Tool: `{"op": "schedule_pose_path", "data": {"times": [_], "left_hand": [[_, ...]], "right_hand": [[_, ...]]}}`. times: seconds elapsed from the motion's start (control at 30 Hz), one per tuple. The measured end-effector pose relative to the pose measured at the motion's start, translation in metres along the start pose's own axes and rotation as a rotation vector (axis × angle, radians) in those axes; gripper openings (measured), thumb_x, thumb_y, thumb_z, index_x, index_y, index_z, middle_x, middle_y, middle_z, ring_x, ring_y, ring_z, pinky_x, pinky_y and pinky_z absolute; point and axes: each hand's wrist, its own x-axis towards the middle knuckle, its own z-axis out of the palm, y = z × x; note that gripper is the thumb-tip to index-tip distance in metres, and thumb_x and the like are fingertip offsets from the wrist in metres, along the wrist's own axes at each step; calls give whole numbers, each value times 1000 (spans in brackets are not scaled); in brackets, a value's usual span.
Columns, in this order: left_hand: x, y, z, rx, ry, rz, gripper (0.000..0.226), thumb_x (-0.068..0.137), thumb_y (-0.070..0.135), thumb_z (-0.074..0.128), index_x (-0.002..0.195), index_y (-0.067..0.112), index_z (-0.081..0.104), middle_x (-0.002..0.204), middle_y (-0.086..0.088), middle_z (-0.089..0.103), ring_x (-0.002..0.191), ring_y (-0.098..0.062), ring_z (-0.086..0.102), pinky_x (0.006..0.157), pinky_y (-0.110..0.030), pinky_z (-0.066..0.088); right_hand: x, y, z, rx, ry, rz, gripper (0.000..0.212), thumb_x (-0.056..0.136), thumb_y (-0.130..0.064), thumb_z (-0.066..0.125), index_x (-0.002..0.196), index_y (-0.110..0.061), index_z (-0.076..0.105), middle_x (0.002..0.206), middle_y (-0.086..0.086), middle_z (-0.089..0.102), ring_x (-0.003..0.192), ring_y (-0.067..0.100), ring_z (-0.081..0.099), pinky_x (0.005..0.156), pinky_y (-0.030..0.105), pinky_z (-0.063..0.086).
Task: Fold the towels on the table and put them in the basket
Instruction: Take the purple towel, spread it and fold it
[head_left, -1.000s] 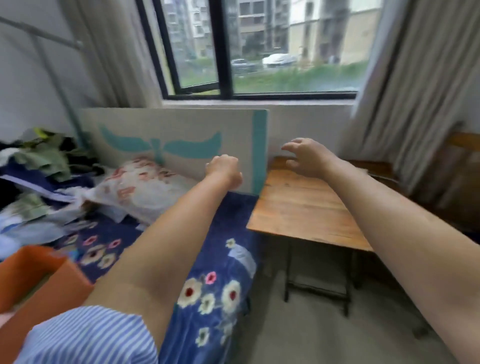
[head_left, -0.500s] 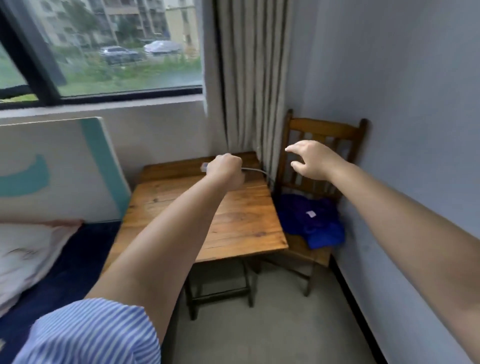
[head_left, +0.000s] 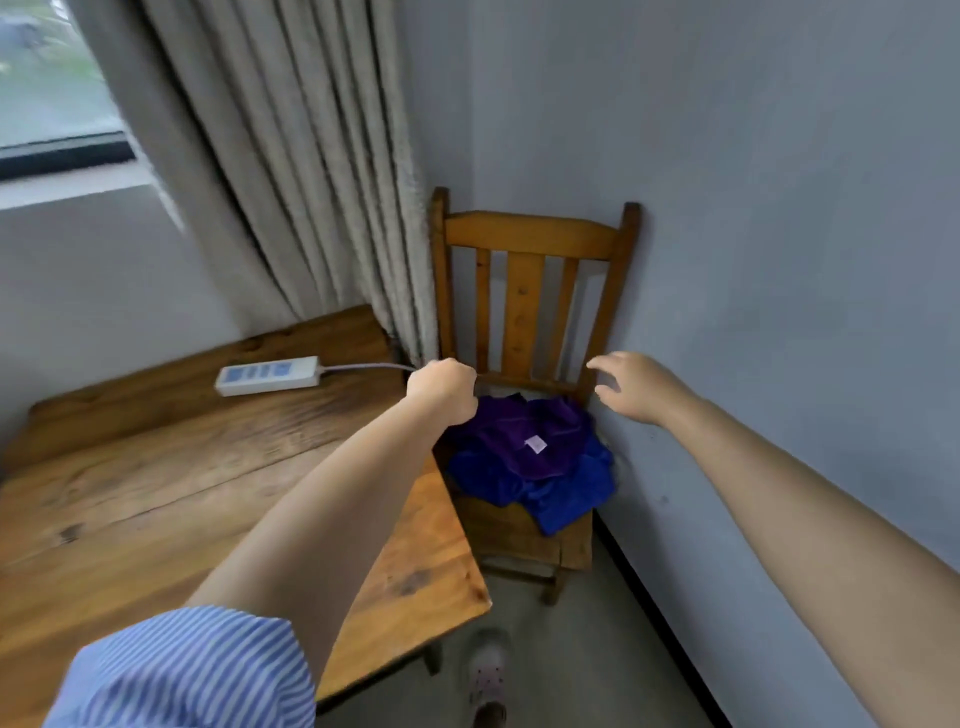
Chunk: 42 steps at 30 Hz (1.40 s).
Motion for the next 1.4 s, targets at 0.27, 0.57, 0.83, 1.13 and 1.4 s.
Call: {"op": "schedule_pose_path", "data": {"times": [0.27,0.57,0.83,1.13,1.4], "left_hand": [[136,-13,49,2,-223,63,31,96,18,38,124,8,49,123,-13,50,112,-30,50,83,-37,47],[221,2,178,-214,-484,-22,37,95,13,45,132,15,44,127,-8,52,111,-26,54,81,-33,47],[266,30,288,-703,-474,-510,42,96,37,44,101,0,62,98,-15,66,92,-29,63,63,-27,37],[275,39,326,-755,-269,-556,34,96,21,46,63,13,41,96,-17,63,94,-32,60,67,-29,38],[254,26,229,-774,-120,-507,18,97,22,45,89,10,56,105,-16,64,99,-31,60,73,-34,44]], "right_hand": [[108,50,71,56,-185,118,41,94,-13,44,135,-9,44,132,14,50,118,29,49,97,36,42],[183,117,190,-143,-328,234,36,91,-15,45,126,-12,51,128,11,50,125,29,40,97,36,39],[239,151,274,-249,-239,236,48,93,-15,44,139,-13,35,137,18,39,128,34,32,102,41,30],[252,170,319,-137,-100,275,28,92,-8,41,109,-2,63,119,20,52,118,34,39,96,37,29],[256,138,227,-44,-76,328,30,93,-10,40,116,-6,60,116,19,62,108,36,54,88,35,40]]}}
